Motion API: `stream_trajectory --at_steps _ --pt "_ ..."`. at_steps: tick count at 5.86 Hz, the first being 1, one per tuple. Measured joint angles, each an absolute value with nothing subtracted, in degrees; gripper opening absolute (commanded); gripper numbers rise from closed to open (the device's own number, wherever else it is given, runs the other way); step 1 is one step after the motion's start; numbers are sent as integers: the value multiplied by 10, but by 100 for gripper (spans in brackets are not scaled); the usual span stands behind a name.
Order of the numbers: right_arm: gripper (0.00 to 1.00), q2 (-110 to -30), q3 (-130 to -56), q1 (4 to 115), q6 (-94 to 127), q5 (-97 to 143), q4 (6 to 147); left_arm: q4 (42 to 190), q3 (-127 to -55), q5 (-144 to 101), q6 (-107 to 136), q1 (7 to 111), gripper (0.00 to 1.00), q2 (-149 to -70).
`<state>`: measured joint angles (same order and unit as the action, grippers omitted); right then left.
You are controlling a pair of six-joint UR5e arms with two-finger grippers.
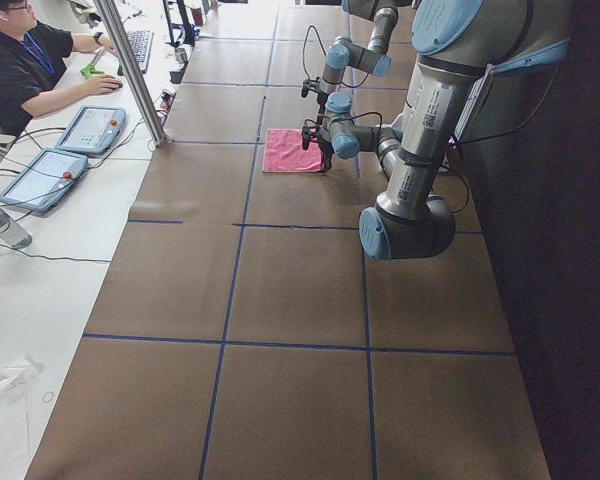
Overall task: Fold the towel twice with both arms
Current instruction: 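Slide the right gripper along the near edge toward the left gripper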
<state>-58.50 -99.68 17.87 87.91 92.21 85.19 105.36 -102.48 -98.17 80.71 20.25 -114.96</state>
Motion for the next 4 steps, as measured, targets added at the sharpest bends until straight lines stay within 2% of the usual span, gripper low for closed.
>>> stream_trajectory --at_steps 3,4 --pt "26 -584 -994 167 891 910 855 1054 -1025 -982 806 203 33 -1150" --pt "18 -585 -995 167 893 909 855 1054 -1025 -981 806 203 33 -1150"
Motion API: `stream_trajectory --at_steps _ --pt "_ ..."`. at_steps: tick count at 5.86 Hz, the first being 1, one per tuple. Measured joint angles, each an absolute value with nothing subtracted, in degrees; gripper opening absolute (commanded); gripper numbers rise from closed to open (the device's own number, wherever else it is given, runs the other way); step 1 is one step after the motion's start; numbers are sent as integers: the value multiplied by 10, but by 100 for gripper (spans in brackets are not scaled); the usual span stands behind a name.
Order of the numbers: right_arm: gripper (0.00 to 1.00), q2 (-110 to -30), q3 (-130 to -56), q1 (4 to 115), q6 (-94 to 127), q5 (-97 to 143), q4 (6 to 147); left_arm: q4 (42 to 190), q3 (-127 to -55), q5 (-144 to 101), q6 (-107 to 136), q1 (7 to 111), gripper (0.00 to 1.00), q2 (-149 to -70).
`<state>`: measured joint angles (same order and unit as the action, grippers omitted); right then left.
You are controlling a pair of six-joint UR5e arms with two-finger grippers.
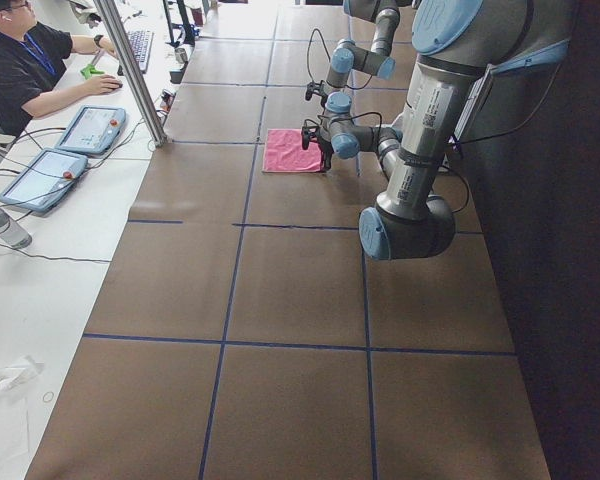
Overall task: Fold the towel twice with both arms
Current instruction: 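Slide the right gripper along the near edge toward the left gripper, then lift the near edge with both grippers and fold it over the far edge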
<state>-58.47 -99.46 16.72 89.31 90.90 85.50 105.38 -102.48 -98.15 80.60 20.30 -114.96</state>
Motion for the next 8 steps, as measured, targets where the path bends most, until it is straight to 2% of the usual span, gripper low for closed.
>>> stream_trajectory --at_steps 2,3,4,5,8 --pt "17 -587 -996 167 894 908 855 1054 -1025 -982 806 203 30 -1150" --pt "15 -587 -997 167 894 908 855 1054 -1025 -981 806 203 20 -1150" --pt "9 -587 -998 168 894 908 855 1053 -1024 -981 806 203 7 -1150" --pt "1 -588 -999 168 894 908 855 1053 -1023 -981 806 203 1 -1150" --pt "0 -589 -1007 169 892 909 856 1053 -1027 -978 805 210 0 -1150"
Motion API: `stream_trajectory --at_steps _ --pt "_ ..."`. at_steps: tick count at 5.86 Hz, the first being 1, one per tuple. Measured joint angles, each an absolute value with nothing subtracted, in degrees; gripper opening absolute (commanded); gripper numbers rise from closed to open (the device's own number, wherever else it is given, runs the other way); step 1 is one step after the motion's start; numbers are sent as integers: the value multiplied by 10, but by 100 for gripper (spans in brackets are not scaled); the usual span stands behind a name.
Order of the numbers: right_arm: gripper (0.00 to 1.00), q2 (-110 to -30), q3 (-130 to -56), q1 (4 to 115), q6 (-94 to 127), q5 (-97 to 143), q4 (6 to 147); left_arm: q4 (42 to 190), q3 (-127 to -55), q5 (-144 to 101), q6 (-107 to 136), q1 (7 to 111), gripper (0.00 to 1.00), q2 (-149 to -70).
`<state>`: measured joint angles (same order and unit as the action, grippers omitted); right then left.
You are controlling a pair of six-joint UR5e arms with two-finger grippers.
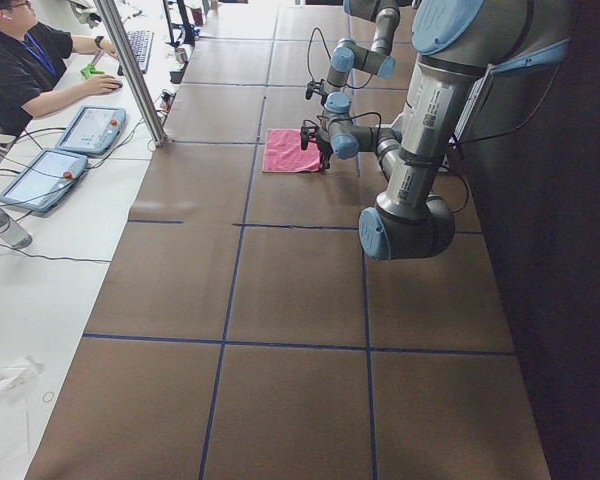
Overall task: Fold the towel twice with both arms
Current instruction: 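Lift the near edge with both grippers and fold it over the far edge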
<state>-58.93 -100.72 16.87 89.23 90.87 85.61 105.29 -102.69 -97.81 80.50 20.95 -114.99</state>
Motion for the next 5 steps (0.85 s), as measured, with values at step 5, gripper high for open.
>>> stream_trajectory --at_steps 5 --pt "0 -590 -1171 170 890 916 997 903 -1172 -1038 803 246 0 -1172"
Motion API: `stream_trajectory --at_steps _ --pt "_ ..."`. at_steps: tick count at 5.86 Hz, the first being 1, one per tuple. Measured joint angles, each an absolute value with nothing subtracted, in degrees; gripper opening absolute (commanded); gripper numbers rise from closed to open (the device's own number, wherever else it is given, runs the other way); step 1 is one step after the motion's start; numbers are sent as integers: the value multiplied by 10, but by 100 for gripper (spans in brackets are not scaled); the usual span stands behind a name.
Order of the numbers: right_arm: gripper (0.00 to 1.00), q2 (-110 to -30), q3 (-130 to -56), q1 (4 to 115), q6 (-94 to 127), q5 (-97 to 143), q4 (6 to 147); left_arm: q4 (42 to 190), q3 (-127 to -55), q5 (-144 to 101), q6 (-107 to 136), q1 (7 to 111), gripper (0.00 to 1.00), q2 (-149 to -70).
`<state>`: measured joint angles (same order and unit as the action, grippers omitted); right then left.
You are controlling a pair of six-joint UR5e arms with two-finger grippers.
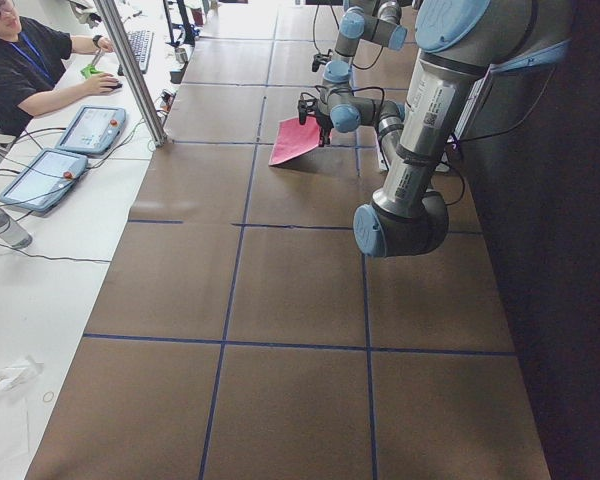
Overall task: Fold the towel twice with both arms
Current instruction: 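Lift the near edge with both grippers and fold it over the far edge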
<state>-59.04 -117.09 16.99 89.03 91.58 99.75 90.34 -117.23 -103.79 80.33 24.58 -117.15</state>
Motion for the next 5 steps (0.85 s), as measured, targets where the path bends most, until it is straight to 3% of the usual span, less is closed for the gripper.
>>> stream_trajectory --at_steps 2,5 --pt "0 -592 -1167 167 890 913 1003 873 -1189 -1042 803 247 0 -1180" --pt "2 -587 -1121 173 887 908 995 879 -1119 -1027 784 259 0 -1211"
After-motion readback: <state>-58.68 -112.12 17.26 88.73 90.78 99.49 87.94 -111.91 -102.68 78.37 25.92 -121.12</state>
